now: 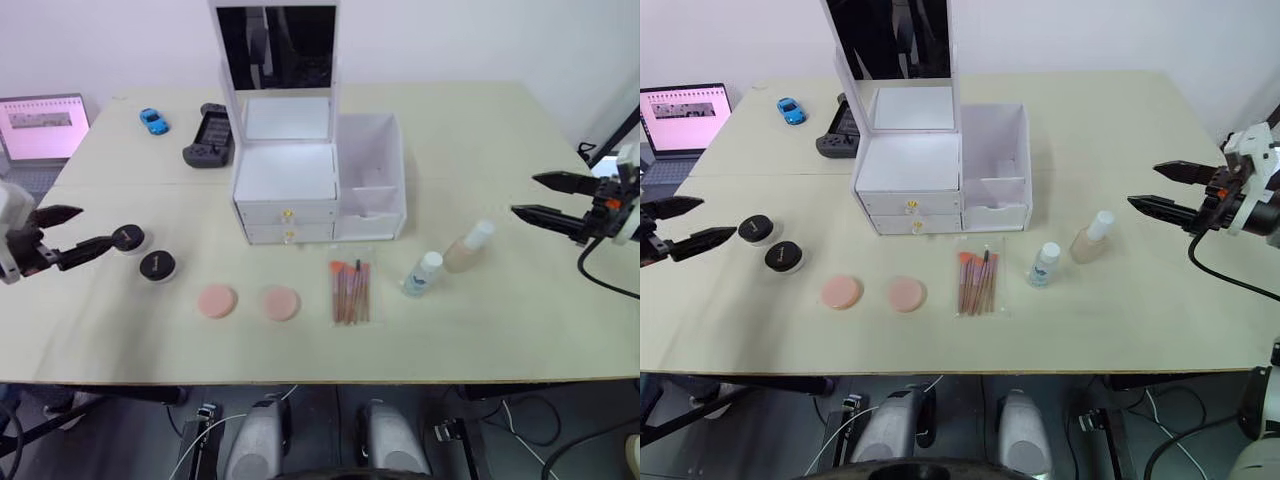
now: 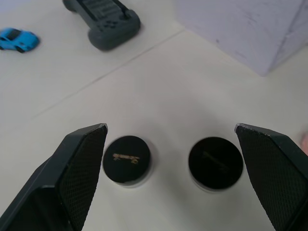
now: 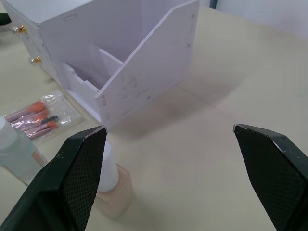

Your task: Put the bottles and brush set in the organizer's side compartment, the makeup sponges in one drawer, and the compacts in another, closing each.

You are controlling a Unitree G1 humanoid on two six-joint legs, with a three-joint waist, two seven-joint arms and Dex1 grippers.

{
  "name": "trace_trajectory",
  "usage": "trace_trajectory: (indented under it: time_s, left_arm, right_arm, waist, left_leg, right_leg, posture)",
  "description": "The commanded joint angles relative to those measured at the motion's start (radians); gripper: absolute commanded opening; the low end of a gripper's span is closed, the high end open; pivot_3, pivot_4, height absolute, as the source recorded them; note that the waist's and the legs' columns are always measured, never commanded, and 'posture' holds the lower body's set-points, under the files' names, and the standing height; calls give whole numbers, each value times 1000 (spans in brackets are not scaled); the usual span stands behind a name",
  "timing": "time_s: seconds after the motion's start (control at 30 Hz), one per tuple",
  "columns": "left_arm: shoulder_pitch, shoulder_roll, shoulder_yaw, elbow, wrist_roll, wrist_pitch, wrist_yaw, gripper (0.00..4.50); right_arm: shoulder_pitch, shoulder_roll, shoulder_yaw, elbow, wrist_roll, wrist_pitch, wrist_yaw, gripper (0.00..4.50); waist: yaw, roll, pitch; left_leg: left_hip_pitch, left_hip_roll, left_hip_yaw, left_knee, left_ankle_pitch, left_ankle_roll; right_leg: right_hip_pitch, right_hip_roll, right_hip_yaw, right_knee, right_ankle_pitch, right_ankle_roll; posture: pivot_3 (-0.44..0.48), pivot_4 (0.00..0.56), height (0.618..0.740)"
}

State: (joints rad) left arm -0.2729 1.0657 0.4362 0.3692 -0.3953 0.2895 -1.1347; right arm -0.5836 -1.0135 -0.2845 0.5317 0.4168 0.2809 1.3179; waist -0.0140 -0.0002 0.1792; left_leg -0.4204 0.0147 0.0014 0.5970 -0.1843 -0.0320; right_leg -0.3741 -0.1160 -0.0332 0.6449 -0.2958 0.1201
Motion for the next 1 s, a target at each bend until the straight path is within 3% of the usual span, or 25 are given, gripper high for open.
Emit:
trace_trajectory:
  time_s: [0.03,0.23,0.47,0.6,0.7,0.83,1.0]
  left_arm:
    - [-22,17,14,4,-8,-13,-7,4469]
    - [-90,11,-54,-141,-134,196,-103,4469]
    - [-351,-93,-240,-372,-276,383,-144,4469]
    - [-471,-189,-349,-447,-294,451,-119,4469]
    - [-581,-294,-495,-508,-216,459,-53,4469]
    - [-666,-431,-572,-520,-211,474,-4,4469]
    - [-680,-486,-606,-510,-203,438,-39,4469]
  right_arm:
    - [-22,-22,-35,-54,24,21,-19,4500]
    - [29,-63,-97,-180,75,117,-34,4500]
    - [339,-81,-332,-477,143,273,-96,4500]
    - [526,-20,-469,-657,157,316,-157,4500]
    - [662,64,-577,-829,196,384,-225,4500]
    - [778,202,-689,-1007,247,433,-351,4500]
    - [889,321,-732,-1155,328,484,-469,4500]
  waist:
    - [0,0,0]
    - [7,-1,0]
    - [28,-3,0]
    - [25,-3,0]
    - [27,-4,0]
    - [28,-4,0]
    - [19,-3,-1]
  left_leg:
    - [0,0,0,0,0,0]
    - [0,0,0,0,0,0]
    - [-1,0,-1,3,0,0]
    - [-1,0,-2,5,0,0]
    - [-1,0,-3,7,0,1]
    - [-3,0,-5,13,-2,3]
    - [-3,1,-5,14,-3,5]
  right_leg:
    - [0,0,0,0,0,0]
    - [0,0,0,0,0,0]
    - [2,0,0,1,0,0]
    - [3,1,0,2,0,1]
    - [3,2,0,2,0,1]
    - [5,3,0,2,0,1]
    - [5,3,0,2,-1,1]
  posture:
    - [0,150,740]
    - [0,150,740]
    - [0,150,740]
    - [0,150,740]
    - [0,150,740]
    - [0,150,740]
    - [0,150,740]
